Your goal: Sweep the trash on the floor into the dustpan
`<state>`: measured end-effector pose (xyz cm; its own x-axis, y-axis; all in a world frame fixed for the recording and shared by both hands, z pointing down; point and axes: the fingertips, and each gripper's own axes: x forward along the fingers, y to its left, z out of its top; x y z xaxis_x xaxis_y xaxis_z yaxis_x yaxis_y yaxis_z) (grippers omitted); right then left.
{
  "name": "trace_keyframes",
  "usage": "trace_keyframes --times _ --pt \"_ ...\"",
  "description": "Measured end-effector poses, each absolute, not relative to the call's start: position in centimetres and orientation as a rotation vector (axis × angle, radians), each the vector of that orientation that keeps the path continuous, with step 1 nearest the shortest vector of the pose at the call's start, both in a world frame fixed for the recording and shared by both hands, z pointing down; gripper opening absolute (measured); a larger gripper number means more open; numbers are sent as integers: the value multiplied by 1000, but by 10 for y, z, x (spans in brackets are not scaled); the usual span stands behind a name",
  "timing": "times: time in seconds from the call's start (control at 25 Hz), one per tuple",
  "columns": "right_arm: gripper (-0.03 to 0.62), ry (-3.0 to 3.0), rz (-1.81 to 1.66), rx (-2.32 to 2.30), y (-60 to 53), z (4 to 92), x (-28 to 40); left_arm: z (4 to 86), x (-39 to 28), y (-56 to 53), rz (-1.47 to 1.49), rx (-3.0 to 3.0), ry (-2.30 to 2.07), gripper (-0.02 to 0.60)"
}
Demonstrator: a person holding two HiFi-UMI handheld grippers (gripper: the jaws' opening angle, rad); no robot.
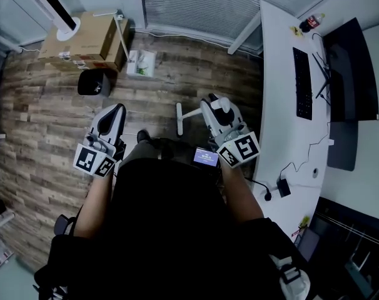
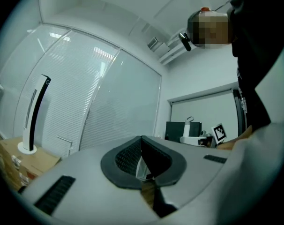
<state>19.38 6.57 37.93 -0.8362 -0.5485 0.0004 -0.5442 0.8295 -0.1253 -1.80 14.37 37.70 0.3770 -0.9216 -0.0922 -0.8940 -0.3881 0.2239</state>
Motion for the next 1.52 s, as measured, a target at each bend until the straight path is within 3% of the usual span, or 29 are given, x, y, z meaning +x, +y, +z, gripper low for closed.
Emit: trace_keyframes --times 0.4,1.52 --pt "97 2926 -210 -1015 60 391 216 384 -15 146 -164 2466 -1741 -5" --pt "95 2942 -230 -994 72 401 200 400 -34 173 -140 2390 -1785 -5"
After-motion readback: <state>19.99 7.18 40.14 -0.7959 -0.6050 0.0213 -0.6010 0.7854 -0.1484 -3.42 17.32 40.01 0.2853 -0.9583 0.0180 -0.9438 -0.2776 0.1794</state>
